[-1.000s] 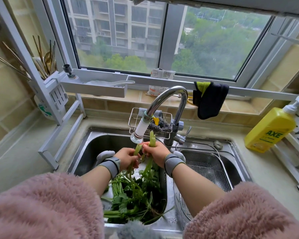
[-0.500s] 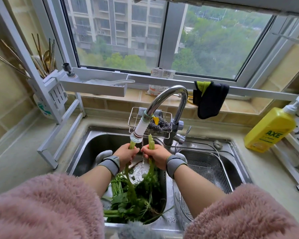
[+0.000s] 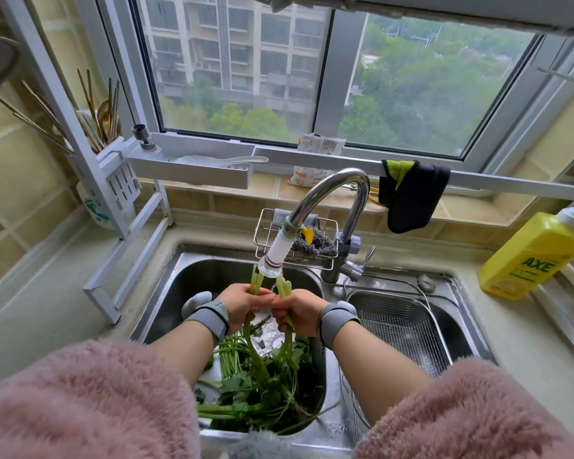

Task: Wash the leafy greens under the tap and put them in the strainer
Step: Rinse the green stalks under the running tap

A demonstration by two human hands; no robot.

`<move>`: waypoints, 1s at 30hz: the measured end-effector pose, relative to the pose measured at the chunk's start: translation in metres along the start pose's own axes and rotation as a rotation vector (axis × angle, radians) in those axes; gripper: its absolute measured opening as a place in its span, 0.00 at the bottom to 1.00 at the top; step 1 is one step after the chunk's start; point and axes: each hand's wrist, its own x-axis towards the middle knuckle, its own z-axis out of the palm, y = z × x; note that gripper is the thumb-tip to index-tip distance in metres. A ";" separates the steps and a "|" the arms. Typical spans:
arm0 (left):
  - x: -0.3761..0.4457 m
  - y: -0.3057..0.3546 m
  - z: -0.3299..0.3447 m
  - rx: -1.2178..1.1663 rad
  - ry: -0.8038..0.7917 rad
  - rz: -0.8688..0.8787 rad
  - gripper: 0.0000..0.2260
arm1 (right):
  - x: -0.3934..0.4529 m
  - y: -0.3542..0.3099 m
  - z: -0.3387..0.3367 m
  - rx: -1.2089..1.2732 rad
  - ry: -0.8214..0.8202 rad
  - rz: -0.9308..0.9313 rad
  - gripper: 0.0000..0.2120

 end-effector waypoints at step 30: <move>0.004 0.004 0.003 -0.120 -0.023 0.002 0.08 | 0.002 0.004 -0.002 0.020 -0.017 0.042 0.14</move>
